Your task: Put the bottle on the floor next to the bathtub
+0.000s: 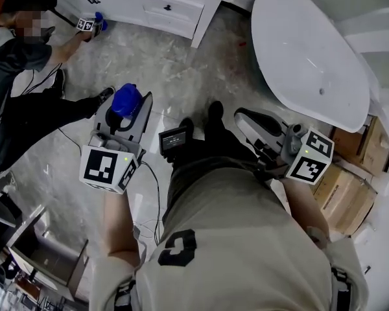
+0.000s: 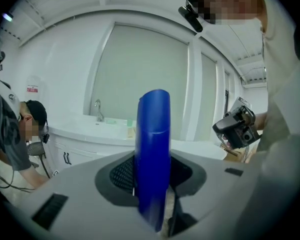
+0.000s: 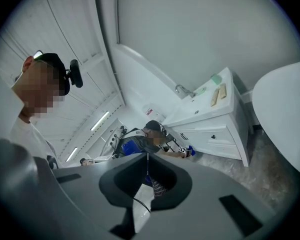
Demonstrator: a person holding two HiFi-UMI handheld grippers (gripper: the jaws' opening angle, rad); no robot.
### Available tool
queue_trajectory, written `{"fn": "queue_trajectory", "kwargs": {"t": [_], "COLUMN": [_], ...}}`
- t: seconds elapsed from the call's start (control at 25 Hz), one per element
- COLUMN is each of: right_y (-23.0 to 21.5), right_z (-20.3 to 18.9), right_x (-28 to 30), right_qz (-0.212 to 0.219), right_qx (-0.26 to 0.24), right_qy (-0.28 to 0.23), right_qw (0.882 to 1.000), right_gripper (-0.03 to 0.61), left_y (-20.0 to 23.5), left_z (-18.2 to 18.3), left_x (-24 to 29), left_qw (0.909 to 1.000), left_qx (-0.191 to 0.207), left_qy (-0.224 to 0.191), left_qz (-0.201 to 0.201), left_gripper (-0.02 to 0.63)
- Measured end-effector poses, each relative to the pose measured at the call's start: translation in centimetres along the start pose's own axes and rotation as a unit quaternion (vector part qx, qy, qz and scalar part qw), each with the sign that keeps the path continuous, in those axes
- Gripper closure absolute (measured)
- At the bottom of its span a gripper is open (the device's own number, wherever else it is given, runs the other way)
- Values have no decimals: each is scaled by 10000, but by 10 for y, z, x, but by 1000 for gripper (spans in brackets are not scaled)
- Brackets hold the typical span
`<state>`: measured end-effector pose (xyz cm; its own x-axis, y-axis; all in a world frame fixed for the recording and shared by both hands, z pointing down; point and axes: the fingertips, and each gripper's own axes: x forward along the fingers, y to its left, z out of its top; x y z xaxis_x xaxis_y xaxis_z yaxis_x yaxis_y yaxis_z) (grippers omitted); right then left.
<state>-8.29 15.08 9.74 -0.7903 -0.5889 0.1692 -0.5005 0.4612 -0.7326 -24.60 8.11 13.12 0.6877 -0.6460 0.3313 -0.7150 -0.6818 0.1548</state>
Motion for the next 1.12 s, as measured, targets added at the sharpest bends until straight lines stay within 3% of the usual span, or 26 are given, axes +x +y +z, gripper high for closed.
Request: {"fn": "queue_trajectory", "kwargs": {"t": [0.16, 0.56, 0.72, 0.88, 1.12], "right_y": [-15, -71, -85, -99, -103], "right_z": [14, 60, 73, 80, 84], "right_x": [7, -11, -18, -13, 0], "right_qz": [256, 664, 858, 1144, 1258], "right_qx": [8, -16, 47, 113, 110], "right_qy": [158, 362, 408, 535, 622], "right_qw": [9995, 9971, 9955, 9919, 9900], "right_gripper": [551, 551, 551, 551, 551], "left_y": [0, -16, -32, -36, -24], "left_z": [16, 59, 75, 74, 55], "left_x": [21, 106, 132, 148, 143], "left_qw": [9998, 9993, 9997, 9982, 9973], "left_qx": [88, -267, -74, 388, 56], "left_qy": [18, -97, -81, 177, 401], "left_qz": [185, 233, 237, 424, 605], "left_gripper": [425, 425, 425, 430, 428]}}
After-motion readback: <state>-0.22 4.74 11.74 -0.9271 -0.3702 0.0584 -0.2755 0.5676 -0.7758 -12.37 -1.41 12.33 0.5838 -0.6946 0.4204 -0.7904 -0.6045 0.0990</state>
